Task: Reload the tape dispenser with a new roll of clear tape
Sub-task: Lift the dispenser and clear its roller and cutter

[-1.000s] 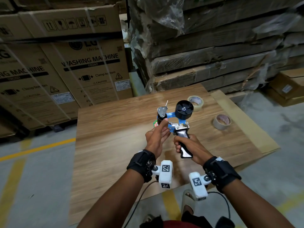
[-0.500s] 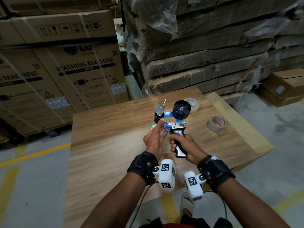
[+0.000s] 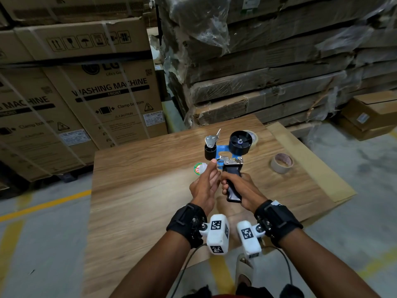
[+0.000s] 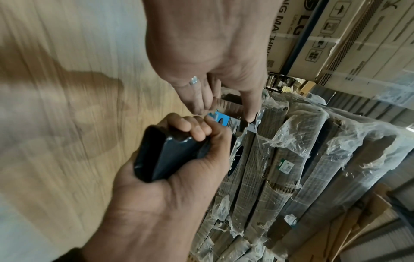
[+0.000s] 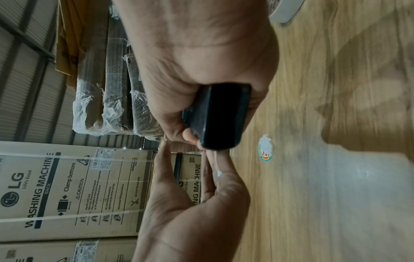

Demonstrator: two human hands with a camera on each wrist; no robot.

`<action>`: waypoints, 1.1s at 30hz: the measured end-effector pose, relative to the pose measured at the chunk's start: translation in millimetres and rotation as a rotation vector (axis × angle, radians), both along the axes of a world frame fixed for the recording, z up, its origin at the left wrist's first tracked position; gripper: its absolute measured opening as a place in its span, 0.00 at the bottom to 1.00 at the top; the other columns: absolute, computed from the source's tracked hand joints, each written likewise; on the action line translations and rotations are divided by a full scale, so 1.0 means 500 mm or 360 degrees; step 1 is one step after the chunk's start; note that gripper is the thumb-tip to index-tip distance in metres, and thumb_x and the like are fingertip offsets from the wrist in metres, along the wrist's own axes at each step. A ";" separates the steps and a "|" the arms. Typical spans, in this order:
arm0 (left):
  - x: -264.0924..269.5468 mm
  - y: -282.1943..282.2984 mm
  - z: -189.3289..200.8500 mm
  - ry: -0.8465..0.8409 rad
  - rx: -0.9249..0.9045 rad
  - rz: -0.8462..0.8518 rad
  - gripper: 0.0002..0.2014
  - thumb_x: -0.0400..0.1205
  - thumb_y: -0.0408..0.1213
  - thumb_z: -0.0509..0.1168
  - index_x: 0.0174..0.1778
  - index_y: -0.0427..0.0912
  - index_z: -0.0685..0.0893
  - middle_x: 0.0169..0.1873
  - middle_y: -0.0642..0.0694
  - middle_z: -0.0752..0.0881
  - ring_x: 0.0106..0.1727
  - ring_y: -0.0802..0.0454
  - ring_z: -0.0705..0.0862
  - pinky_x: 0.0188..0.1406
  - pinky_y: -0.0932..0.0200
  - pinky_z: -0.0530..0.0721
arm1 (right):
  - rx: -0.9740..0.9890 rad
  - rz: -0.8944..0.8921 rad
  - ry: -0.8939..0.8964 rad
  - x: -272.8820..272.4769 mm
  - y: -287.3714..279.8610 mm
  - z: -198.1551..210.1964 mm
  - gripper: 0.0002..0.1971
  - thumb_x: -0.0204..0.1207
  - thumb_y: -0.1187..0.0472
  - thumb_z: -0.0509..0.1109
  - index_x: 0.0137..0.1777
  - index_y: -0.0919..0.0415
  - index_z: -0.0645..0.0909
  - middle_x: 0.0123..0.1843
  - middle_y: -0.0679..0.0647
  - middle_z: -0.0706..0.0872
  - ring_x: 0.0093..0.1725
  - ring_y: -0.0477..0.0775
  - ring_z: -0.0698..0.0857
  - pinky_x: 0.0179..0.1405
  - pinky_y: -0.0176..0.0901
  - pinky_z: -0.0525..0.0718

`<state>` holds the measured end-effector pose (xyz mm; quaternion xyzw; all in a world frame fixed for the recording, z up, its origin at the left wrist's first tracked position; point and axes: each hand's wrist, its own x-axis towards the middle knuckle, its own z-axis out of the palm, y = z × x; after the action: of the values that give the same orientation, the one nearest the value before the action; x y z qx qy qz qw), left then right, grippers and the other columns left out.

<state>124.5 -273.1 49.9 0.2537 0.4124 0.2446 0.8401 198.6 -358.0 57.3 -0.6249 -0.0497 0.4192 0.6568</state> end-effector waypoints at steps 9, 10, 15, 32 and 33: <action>-0.010 0.001 -0.020 -0.0036 0.0031 -0.0020 0.26 0.70 0.41 0.83 0.56 0.26 0.87 0.51 0.33 0.92 0.55 0.43 0.92 0.66 0.43 0.86 | 0.0002 -0.0017 -0.0037 -0.003 0.001 -0.016 0.03 0.73 0.66 0.76 0.38 0.62 0.85 0.30 0.57 0.81 0.26 0.52 0.79 0.27 0.42 0.80; -0.012 0.002 -0.021 -0.0043 0.0042 -0.0040 0.25 0.71 0.41 0.83 0.56 0.27 0.87 0.52 0.33 0.92 0.54 0.45 0.93 0.66 0.43 0.86 | -0.0001 -0.0017 -0.0044 -0.003 0.000 -0.019 0.03 0.73 0.66 0.76 0.39 0.63 0.85 0.30 0.57 0.81 0.27 0.52 0.79 0.27 0.42 0.80; -0.030 0.016 -0.037 0.0009 0.0118 -0.0147 0.26 0.71 0.50 0.81 0.56 0.34 0.88 0.53 0.38 0.92 0.55 0.50 0.92 0.67 0.49 0.86 | -0.0020 0.0027 -0.0076 -0.002 -0.005 -0.036 0.03 0.74 0.66 0.75 0.41 0.65 0.85 0.30 0.57 0.82 0.27 0.52 0.79 0.26 0.42 0.81; -0.104 0.130 -0.170 0.0658 0.1126 -0.0329 0.17 0.88 0.43 0.60 0.40 0.40 0.90 0.34 0.46 0.91 0.32 0.51 0.84 0.29 0.60 0.80 | -0.0332 0.0197 0.0067 -0.004 -0.008 -0.205 0.07 0.76 0.63 0.76 0.40 0.64 0.82 0.30 0.61 0.83 0.23 0.53 0.78 0.20 0.41 0.80; -0.111 0.133 -0.179 0.0675 0.1139 -0.0345 0.18 0.89 0.44 0.60 0.40 0.40 0.90 0.33 0.46 0.91 0.32 0.50 0.84 0.29 0.59 0.79 | -0.0350 0.0210 0.0072 -0.005 -0.008 -0.217 0.08 0.76 0.62 0.76 0.40 0.64 0.82 0.31 0.62 0.83 0.23 0.53 0.78 0.21 0.41 0.80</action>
<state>69.2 -206.9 -39.6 0.6156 0.4361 0.2250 0.6166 195.9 -362.2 -51.3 -0.6790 -0.0295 0.4784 0.5562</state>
